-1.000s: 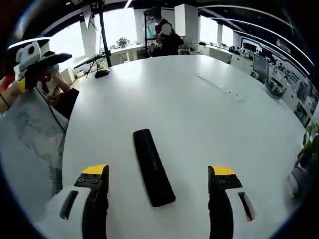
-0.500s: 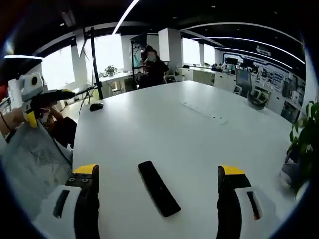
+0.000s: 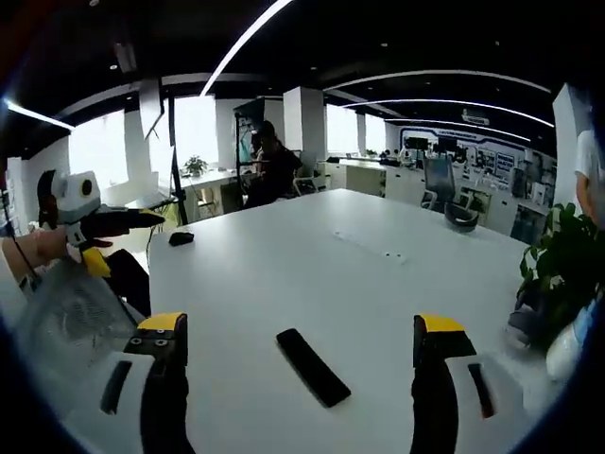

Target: Press the specified remote control buttons in sequence, fully releasing each button before pressing the next.

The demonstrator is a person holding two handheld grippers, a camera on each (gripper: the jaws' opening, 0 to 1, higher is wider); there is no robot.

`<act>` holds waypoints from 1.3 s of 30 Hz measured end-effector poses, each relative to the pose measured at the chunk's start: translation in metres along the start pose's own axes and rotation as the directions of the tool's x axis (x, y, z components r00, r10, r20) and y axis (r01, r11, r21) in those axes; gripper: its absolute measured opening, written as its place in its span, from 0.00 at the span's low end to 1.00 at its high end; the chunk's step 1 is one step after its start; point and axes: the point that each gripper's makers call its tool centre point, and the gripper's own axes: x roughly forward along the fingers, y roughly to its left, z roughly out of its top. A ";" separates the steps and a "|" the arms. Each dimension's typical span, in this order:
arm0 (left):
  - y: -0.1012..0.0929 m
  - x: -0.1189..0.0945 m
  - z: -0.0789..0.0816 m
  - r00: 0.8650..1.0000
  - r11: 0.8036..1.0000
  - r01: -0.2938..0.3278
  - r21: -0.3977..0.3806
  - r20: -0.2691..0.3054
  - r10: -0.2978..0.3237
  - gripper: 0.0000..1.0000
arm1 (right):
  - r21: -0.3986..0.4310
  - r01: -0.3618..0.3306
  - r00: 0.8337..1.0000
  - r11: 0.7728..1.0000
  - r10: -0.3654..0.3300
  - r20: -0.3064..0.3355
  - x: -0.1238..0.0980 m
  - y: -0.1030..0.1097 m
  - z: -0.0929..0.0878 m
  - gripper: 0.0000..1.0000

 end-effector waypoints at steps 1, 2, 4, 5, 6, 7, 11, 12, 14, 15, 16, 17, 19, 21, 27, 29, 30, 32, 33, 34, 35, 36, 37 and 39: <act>0.000 0.000 -0.001 1.000 1.000 -0.002 0.002 -0.002 0.002 0.97 | -0.003 0.006 1.000 1.000 -0.006 -0.003 -0.003 0.001 -0.001 1.00; 0.001 0.000 -0.001 1.000 1.000 -0.004 0.001 -0.003 0.004 0.97 | -0.005 0.006 1.000 1.000 -0.006 -0.002 -0.005 0.002 -0.001 1.00; 0.001 -0.001 0.000 1.000 1.000 -0.005 -0.001 0.000 0.005 0.97 | -0.001 0.008 1.000 1.000 -0.008 -0.004 -0.009 0.006 -0.001 1.00; 0.001 -0.001 0.000 1.000 1.000 -0.006 0.000 0.001 0.006 0.97 | 0.003 0.014 1.000 1.000 -0.014 -0.001 -0.012 0.007 -0.001 1.00; 0.001 -0.001 -0.001 1.000 1.000 -0.007 0.001 -0.001 0.007 0.97 | 0.005 0.026 1.000 1.000 -0.026 0.006 -0.016 0.009 0.000 1.00; 0.001 -0.001 -0.001 1.000 1.000 -0.006 0.001 -0.002 0.006 0.97 | 0.005 0.035 0.999 0.999 -0.035 0.008 -0.019 0.011 0.000 1.00; -0.001 -0.001 -0.005 1.000 1.000 0.003 0.005 -0.020 -0.003 0.97 | 0.011 0.077 0.997 0.997 -0.077 0.007 -0.033 0.013 -0.003 1.00; -0.001 0.000 -0.006 1.000 1.000 0.006 0.006 -0.021 -0.006 0.97 | 0.019 0.086 0.996 0.996 -0.087 0.008 -0.036 0.013 -0.004 1.00; -0.002 0.000 -0.006 1.000 1.000 0.010 0.005 -0.026 -0.010 0.97 | 0.030 0.102 0.995 0.994 -0.102 0.009 -0.041 0.014 -0.005 1.00; -0.002 0.000 -0.007 1.000 1.000 0.012 0.003 -0.027 -0.012 0.97 | 0.035 0.114 0.993 0.993 -0.115 0.006 -0.045 0.012 -0.006 1.00; -0.003 0.000 -0.007 1.000 1.000 0.013 0.001 -0.028 -0.013 0.97 | 0.039 0.121 0.993 0.992 -0.121 0.004 -0.046 0.012 -0.007 1.00; -0.004 0.000 -0.007 0.999 1.000 0.014 0.002 -0.029 -0.014 0.97 | 0.042 0.130 0.992 0.991 -0.130 0.003 -0.048 0.012 -0.008 1.00; -0.004 0.000 -0.008 0.999 1.000 0.017 0.006 -0.033 -0.017 0.97 | 0.049 0.161 0.987 0.986 -0.161 -0.001 -0.053 0.011 -0.011 1.00; -0.004 0.000 -0.009 0.999 1.000 0.016 0.005 -0.038 -0.016 0.97 | 0.065 0.187 0.982 0.980 -0.187 -0.005 -0.056 0.010 -0.013 1.00; -0.001 0.001 -0.014 0.998 1.000 0.001 0.006 -0.065 -0.001 0.97 | 0.113 0.231 0.973 0.966 -0.230 -0.021 -0.068 0.016 -0.024 1.00; -0.001 0.001 -0.015 0.997 1.000 0.000 0.008 -0.071 0.001 0.97 | 0.125 0.251 0.968 0.960 -0.250 -0.022 -0.073 0.018 -0.028 1.00; -0.002 0.001 -0.015 0.997 1.000 0.003 0.008 -0.071 -0.002 0.97 | 0.130 0.256 0.967 0.958 -0.256 -0.022 -0.074 0.019 -0.030 1.00; -0.002 0.001 -0.015 0.998 1.000 0.004 0.012 -0.069 -0.003 0.96 | 0.134 0.268 0.963 0.954 -0.265 -0.039 -0.077 0.022 -0.036 1.00; -0.003 0.001 -0.015 0.998 1.000 0.008 0.012 -0.068 -0.007 0.96 | 0.133 0.276 0.961 0.952 -0.273 -0.040 -0.079 0.024 -0.038 1.00; -0.003 0.001 -0.015 0.998 1.000 0.009 0.012 -0.068 -0.008 0.96 | 0.133 0.281 0.960 0.950 -0.279 -0.038 -0.081 0.024 -0.040 1.00; -0.003 0.001 -0.015 0.998 1.000 0.010 0.016 -0.069 -0.009 0.96 | 0.134 0.283 0.959 0.950 -0.281 -0.037 -0.082 0.025 -0.042 1.00; -0.003 0.001 -0.015 0.998 1.000 0.010 0.016 -0.070 -0.009 0.96 | 0.129 0.284 0.959 0.950 -0.282 -0.039 -0.083 0.027 -0.044 1.00; -0.003 0.001 -0.015 0.998 1.000 0.011 0.017 -0.068 -0.010 0.96 | 0.124 0.284 0.959 0.951 -0.281 -0.042 -0.083 0.028 -0.045 1.00; -0.004 0.001 -0.014 0.998 1.000 0.014 0.018 -0.065 -0.013 0.96 | 0.122 0.290 0.957 0.949 -0.286 -0.052 -0.084 0.030 -0.046 1.00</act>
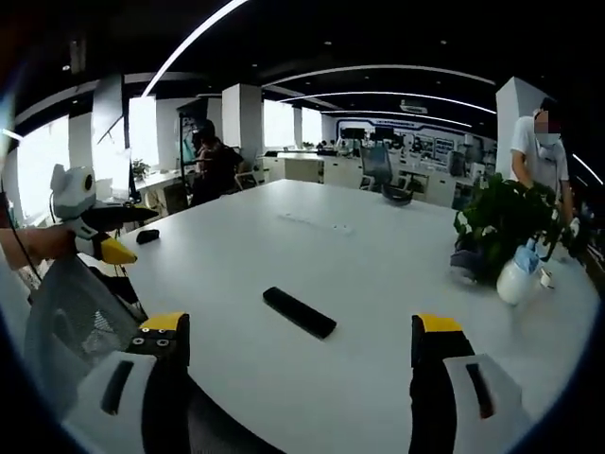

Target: Press the specified remote control buttons in sequence, fully releasing each button before pressing the next.

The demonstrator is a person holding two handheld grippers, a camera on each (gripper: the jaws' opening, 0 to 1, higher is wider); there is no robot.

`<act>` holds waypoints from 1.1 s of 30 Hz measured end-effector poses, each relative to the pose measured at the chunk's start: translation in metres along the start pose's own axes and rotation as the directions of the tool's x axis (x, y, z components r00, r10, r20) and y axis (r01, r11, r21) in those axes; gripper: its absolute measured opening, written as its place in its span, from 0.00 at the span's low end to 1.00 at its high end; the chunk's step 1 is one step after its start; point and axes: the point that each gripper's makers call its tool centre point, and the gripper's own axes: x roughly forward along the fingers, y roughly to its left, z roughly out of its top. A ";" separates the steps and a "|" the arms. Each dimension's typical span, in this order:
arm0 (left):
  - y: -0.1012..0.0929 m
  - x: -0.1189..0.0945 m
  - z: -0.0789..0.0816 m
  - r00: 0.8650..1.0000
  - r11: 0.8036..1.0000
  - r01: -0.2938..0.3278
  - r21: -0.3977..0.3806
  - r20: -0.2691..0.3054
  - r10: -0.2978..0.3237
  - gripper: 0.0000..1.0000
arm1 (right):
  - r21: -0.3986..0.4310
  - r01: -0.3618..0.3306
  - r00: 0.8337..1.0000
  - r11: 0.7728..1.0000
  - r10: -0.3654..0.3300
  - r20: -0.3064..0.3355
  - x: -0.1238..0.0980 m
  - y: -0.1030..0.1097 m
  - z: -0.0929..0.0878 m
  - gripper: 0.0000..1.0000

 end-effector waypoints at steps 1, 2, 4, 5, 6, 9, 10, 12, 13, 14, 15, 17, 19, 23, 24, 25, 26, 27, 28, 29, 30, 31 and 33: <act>-0.001 0.000 0.000 1.000 1.000 0.003 0.001 -0.002 -0.003 0.96 | 0.003 0.004 1.000 1.000 -0.004 0.003 -0.001 0.000 0.001 1.00; -0.001 0.000 -0.001 1.000 1.000 0.004 0.002 -0.003 -0.004 0.96 | 0.009 0.009 1.000 1.000 -0.009 0.014 -0.003 0.000 0.002 1.00; -0.001 0.000 0.000 1.000 1.000 0.002 0.008 -0.003 -0.002 0.96 | 0.016 0.015 1.000 1.000 -0.015 0.021 -0.004 -0.001 0.003 1.00; -0.001 0.000 0.000 1.000 1.000 0.002 0.009 0.000 -0.002 0.96 | 0.019 0.017 1.000 1.000 -0.018 0.019 -0.005 -0.001 0.002 1.00; -0.001 0.000 0.000 1.000 1.000 0.002 0.008 0.001 -0.002 0.96 | 0.021 0.021 1.000 1.000 -0.022 0.020 -0.006 -0.002 0.001 1.00; -0.001 -0.001 0.001 1.000 1.000 -0.003 0.006 0.008 0.003 0.96 | 0.023 0.024 1.000 0.999 -0.025 0.016 -0.007 -0.001 -0.002 1.00; 0.000 -0.001 0.001 1.000 1.000 -0.004 0.004 0.010 0.004 0.96 | 0.019 0.027 1.000 0.999 -0.027 0.015 -0.007 0.000 -0.003 0.99; 0.000 -0.002 0.002 1.000 1.000 -0.005 0.002 0.014 0.005 0.96 | 0.012 0.036 0.999 0.999 -0.036 0.006 -0.007 -0.002 -0.005 0.99; 0.000 -0.002 0.002 1.000 1.000 -0.006 0.003 0.013 0.006 0.96 | 0.007 0.040 0.999 0.999 -0.040 0.005 -0.007 -0.002 -0.005 0.98; 0.000 -0.002 0.001 1.000 1.000 -0.008 0.007 0.011 0.008 0.96 | 0.006 0.040 0.999 0.999 -0.040 0.007 -0.007 -0.002 -0.005 0.98; 0.000 -0.002 0.001 1.000 1.000 -0.008 0.010 0.010 0.008 0.96 | 0.011 0.035 0.999 0.999 -0.035 0.008 -0.007 -0.003 -0.005 0.98; 0.000 -0.002 0.001 1.000 1.000 -0.009 0.013 0.010 0.009 0.96 | 0.029 0.023 1.000 0.999 -0.023 0.005 -0.006 -0.004 -0.007 0.97; 0.000 -0.002 0.002 1.000 1.000 -0.009 0.010 0.016 0.009 0.95 | 0.039 0.027 1.000 0.999 -0.028 0.003 -0.007 -0.006 -0.008 0.96; 0.002 -0.004 0.004 0.999 1.000 -0.015 -0.003 0.031 0.015 0.95 | 0.068 0.046 0.998 0.997 -0.048 0.027 -0.010 -0.014 -0.006 0.94; 0.002 -0.004 0.005 0.999 1.000 -0.016 -0.004 0.033 0.016 0.95 | 0.071 0.049 0.998 0.996 -0.051 0.032 -0.011 -0.015 -0.006 0.94; 0.002 -0.004 0.005 0.999 1.000 -0.017 -0.005 0.037 0.017 0.95 | 0.073 0.055 0.998 0.996 -0.057 0.033 -0.011 -0.015 -0.005 0.94; 0.002 -0.004 0.006 0.999 1.000 -0.017 -0.005 0.039 0.017 0.95 | 0.071 0.057 0.998 0.996 -0.059 0.032 -0.011 -0.016 -0.006 0.94; 0.003 -0.004 0.006 0.999 1.000 -0.019 -0.005 0.041 0.019 0.95 | 0.070 0.059 0.998 0.996 -0.061 0.026 -0.010 -0.016 -0.007 0.93; 0.003 -0.005 0.006 0.999 1.000 -0.021 -0.004 0.042 0.021 0.95 | 0.067 0.058 0.998 0.996 -0.060 0.021 -0.010 -0.017 -0.008 0.93; 0.003 -0.005 0.006 0.999 1.000 -0.021 -0.004 0.044 0.021 0.95 | 0.063 0.055 0.998 0.996 -0.056 0.014 -0.009 -0.016 -0.009 0.93; 0.003 -0.005 0.007 0.999 1.000 -0.022 -0.004 0.046 0.022 0.95 | 0.059 0.055 0.998 0.997 -0.055 0.010 -0.008 -0.015 -0.009 0.93; 0.003 -0.005 0.007 0.999 1.000 -0.023 -0.004 0.048 0.023 0.95 | 0.050 0.054 0.999 0.997 -0.055 0.004 -0.008 -0.014 -0.010 0.93; 0.004 -0.006 0.009 0.998 1.000 -0.026 -0.003 0.055 0.026 0.95 | 0.042 0.054 0.999 0.998 -0.054 0.002 -0.007 -0.014 -0.010 0.93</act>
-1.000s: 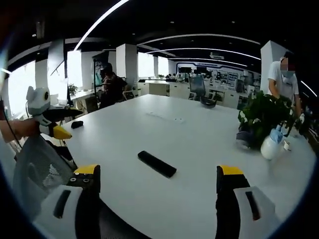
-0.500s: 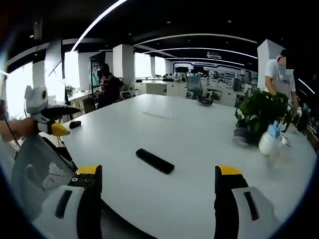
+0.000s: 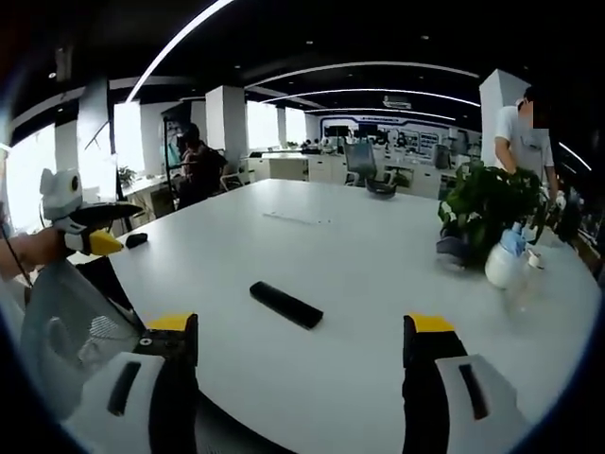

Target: Press the specified remote control buttons in sequence, fully releasing each button before pressing the next.

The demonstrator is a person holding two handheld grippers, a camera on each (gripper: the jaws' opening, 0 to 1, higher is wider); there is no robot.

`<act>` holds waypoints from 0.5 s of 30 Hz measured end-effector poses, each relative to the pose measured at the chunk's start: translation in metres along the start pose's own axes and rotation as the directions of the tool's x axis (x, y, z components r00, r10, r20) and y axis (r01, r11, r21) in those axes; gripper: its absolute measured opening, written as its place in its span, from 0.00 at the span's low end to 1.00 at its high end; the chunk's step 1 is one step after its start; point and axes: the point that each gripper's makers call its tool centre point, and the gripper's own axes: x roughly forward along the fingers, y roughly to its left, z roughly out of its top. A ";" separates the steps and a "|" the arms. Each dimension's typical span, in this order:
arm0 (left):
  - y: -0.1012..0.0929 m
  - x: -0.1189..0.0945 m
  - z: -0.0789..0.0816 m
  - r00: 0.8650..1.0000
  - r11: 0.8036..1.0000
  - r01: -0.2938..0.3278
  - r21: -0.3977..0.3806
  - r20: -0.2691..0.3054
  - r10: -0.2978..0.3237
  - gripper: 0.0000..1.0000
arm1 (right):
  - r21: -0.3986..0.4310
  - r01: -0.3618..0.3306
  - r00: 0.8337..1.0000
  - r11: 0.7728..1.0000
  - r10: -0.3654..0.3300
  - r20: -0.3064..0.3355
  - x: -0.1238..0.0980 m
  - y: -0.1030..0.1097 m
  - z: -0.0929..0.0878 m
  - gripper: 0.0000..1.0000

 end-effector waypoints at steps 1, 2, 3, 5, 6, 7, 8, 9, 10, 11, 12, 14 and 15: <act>0.000 0.000 0.000 1.000 1.000 -0.002 -0.001 0.002 0.002 0.95 | -0.005 -0.001 1.000 1.000 0.001 -0.003 0.000 0.000 0.000 0.92; 0.001 -0.001 0.000 1.000 1.000 -0.004 -0.002 0.003 0.004 0.95 | -0.008 -0.002 1.000 1.000 0.002 -0.004 0.001 0.001 0.000 0.92; 0.002 -0.001 0.000 1.000 1.000 -0.007 -0.003 0.004 0.007 0.94 | -0.013 -0.001 1.000 1.000 0.001 -0.008 0.001 0.002 -0.001 0.92; 0.002 -0.001 0.001 1.000 1.000 -0.009 0.000 0.004 0.009 0.94 | -0.018 0.000 1.000 1.000 -0.001 -0.014 0.001 0.001 -0.002 0.92; 0.002 0.000 0.001 1.000 1.000 -0.009 0.001 0.004 0.009 0.94 | -0.021 0.002 1.000 1.000 -0.003 -0.016 0.001 0.001 -0.002 0.91; 0.002 0.000 0.001 1.000 1.000 -0.008 0.001 0.004 0.008 0.94 | -0.024 0.005 1.000 1.000 -0.006 -0.017 0.001 0.000 -0.002 0.91; 0.002 0.000 0.001 1.000 1.000 -0.004 -0.001 0.006 0.004 0.94 | -0.028 0.011 1.000 1.000 -0.012 -0.014 0.001 0.000 -0.001 0.91; 0.002 0.000 0.001 1.000 1.000 -0.001 -0.003 0.006 0.001 0.94 | -0.029 0.016 1.000 0.999 -0.016 -0.007 0.001 0.000 0.001 0.91; 0.001 0.000 0.001 1.000 1.000 0.003 -0.004 0.007 -0.003 0.94 | -0.030 0.021 1.000 0.999 -0.021 0.000 0.000 -0.001 0.002 0.91; 0.001 0.000 0.001 1.000 1.000 0.006 -0.004 0.007 -0.006 0.94 | -0.029 0.027 1.000 0.999 -0.027 0.002 0.001 -0.002 0.002 0.91; 0.000 0.000 0.001 1.000 1.000 0.010 -0.002 0.007 -0.010 0.94 | -0.029 0.030 1.000 0.999 -0.030 0.001 0.001 -0.003 0.002 0.90; -0.002 0.000 0.000 1.000 1.000 0.014 0.004 0.002 -0.014 0.94 | -0.028 0.037 0.999 0.999 -0.037 -0.004 0.000 -0.005 0.001 0.90; -0.002 0.000 -0.001 1.000 1.000 0.017 0.010 -0.002 -0.017 0.93 | -0.029 0.040 0.999 0.999 -0.041 -0.009 0.000 -0.006 0.000 0.89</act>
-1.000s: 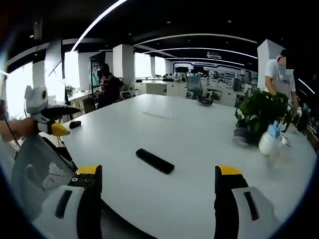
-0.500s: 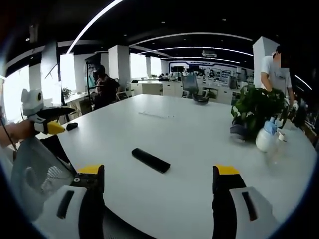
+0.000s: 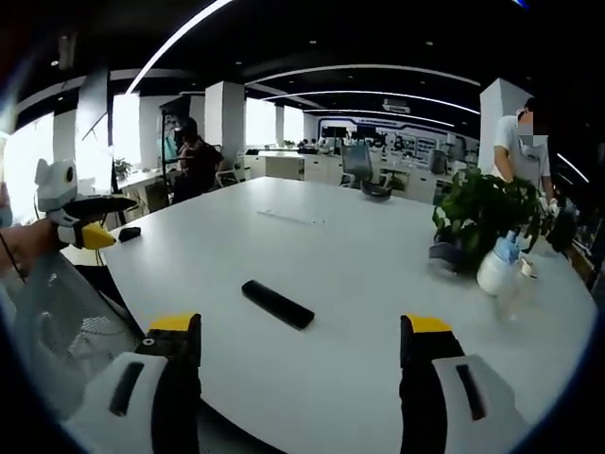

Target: Press the specified remote control buttons in sequence, fully releasing each button before pressing the next.

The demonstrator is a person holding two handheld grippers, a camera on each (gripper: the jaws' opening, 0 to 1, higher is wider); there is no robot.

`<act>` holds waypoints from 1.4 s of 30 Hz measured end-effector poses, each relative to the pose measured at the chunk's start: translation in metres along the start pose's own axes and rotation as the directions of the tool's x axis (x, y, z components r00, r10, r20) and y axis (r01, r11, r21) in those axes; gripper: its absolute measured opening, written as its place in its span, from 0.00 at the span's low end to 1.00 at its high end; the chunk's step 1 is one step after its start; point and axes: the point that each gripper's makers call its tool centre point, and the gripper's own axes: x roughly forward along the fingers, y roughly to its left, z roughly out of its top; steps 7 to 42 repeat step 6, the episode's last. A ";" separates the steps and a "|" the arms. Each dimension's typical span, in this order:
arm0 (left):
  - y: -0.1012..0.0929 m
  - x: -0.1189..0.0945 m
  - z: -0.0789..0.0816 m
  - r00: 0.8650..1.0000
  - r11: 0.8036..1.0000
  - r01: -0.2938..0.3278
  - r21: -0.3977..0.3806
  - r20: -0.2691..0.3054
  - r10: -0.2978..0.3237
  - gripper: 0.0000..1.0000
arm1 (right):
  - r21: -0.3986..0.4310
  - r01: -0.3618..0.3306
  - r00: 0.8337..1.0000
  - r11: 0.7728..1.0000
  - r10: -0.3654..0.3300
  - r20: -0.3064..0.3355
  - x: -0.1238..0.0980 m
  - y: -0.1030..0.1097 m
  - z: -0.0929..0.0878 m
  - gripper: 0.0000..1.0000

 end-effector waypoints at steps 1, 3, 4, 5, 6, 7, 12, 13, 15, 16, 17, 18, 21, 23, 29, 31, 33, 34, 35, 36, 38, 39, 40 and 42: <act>0.000 0.000 0.000 1.000 1.000 0.002 0.005 -0.001 -0.002 0.93 | 0.000 0.003 1.000 1.000 -0.003 -0.005 0.000 -0.001 -0.001 0.89; -0.001 0.001 0.000 1.000 1.000 0.005 0.012 -0.002 -0.005 0.93 | -0.002 0.014 1.000 1.000 -0.014 0.000 -0.002 -0.002 0.000 0.89; -0.001 0.001 0.000 1.000 1.000 0.007 0.011 -0.001 -0.007 0.93 | 0.001 0.016 1.000 1.000 -0.016 0.006 -0.002 -0.003 0.001 0.89; -0.001 0.001 0.000 1.000 1.000 0.009 0.009 0.001 -0.009 0.93 | 0.003 0.018 1.000 1.000 -0.018 0.009 -0.002 -0.003 0.001 0.89; -0.001 0.001 0.001 1.000 1.000 0.010 0.006 0.003 -0.010 0.93 | 0.007 0.019 1.000 1.000 -0.019 0.012 -0.003 -0.004 0.001 0.88; -0.001 0.001 0.001 1.000 1.000 0.010 0.006 0.003 -0.010 0.93 | 0.007 0.019 1.000 1.000 -0.019 0.012 -0.003 -0.004 0.001 0.88; -0.001 0.001 0.001 1.000 1.000 0.010 0.006 0.003 -0.010 0.93 | 0.007 0.019 1.000 1.000 -0.019 0.012 -0.003 -0.004 0.001 0.88; -0.001 0.001 0.001 1.000 1.000 0.010 0.006 0.003 -0.010 0.93 | 0.007 0.019 1.000 1.000 -0.019 0.012 -0.003 -0.004 0.001 0.88; -0.001 0.001 0.001 1.000 1.000 0.010 0.006 0.003 -0.010 0.93 | 0.007 0.019 1.000 1.000 -0.019 0.012 -0.003 -0.004 0.001 0.88; -0.001 0.001 0.001 1.000 1.000 0.010 0.006 0.003 -0.010 0.93 | 0.007 0.019 1.000 1.000 -0.019 0.012 -0.003 -0.004 0.001 0.88; -0.001 0.001 0.001 1.000 1.000 0.010 0.006 0.003 -0.010 0.93 | 0.007 0.019 1.000 1.000 -0.019 0.012 -0.003 -0.004 0.001 0.88; -0.001 0.001 0.001 1.000 1.000 0.010 0.006 0.003 -0.010 0.93 | 0.007 0.019 1.000 1.000 -0.019 0.012 -0.003 -0.004 0.001 0.88; -0.001 0.001 0.001 1.000 1.000 0.010 0.006 0.003 -0.010 0.93 | 0.007 0.019 1.000 1.000 -0.019 0.012 -0.003 -0.004 0.001 0.88; -0.001 0.001 0.001 1.000 1.000 0.010 0.006 0.003 -0.010 0.93 | 0.007 0.019 1.000 1.000 -0.019 0.012 -0.003 -0.004 0.001 0.88; -0.001 0.001 0.001 1.000 1.000 0.010 0.006 0.003 -0.010 0.93 | 0.007 0.019 1.000 1.000 -0.019 0.012 -0.003 -0.004 0.001 0.88; -0.001 0.001 0.001 1.000 1.000 0.010 0.006 0.003 -0.010 0.93 | 0.007 0.019 1.000 1.000 -0.019 0.012 -0.003 -0.004 0.001 0.88; -0.001 0.001 0.001 1.000 1.000 0.010 0.006 0.003 -0.010 0.93 | 0.007 0.019 1.000 1.000 -0.019 0.012 -0.003 -0.004 0.001 0.88; -0.001 0.001 0.001 1.000 1.000 0.010 0.006 0.003 -0.010 0.93 | 0.007 0.019 1.000 1.000 -0.019 0.012 -0.003 -0.004 0.001 0.88; -0.001 0.001 0.001 1.000 1.000 0.010 0.006 0.003 -0.010 0.93 | 0.007 0.019 1.000 1.000 -0.019 0.012 -0.003 -0.004 0.001 0.88; -0.001 0.001 0.001 1.000 1.000 0.010 0.006 0.003 -0.010 0.93 | 0.007 0.019 1.000 1.000 -0.019 0.012 -0.003 -0.004 0.001 0.88; -0.001 0.001 0.001 1.000 1.000 0.010 0.006 0.003 -0.010 0.93 | 0.007 0.019 1.000 1.000 -0.019 0.012 -0.003 -0.004 0.001 0.88; -0.001 0.001 0.001 1.000 1.000 0.010 0.006 0.003 -0.010 0.93 | 0.007 0.019 1.000 1.000 -0.019 0.012 -0.003 -0.004 0.001 0.88; -0.001 0.001 0.001 1.000 1.000 0.010 0.006 0.003 -0.010 0.93 | 0.007 0.019 1.000 1.000 -0.019 0.012 -0.003 -0.004 0.001 0.88; -0.001 0.001 0.001 1.000 1.000 0.010 0.006 0.003 -0.010 0.93 | 0.007 0.019 1.000 1.000 -0.019 0.012 -0.003 -0.004 0.001 0.88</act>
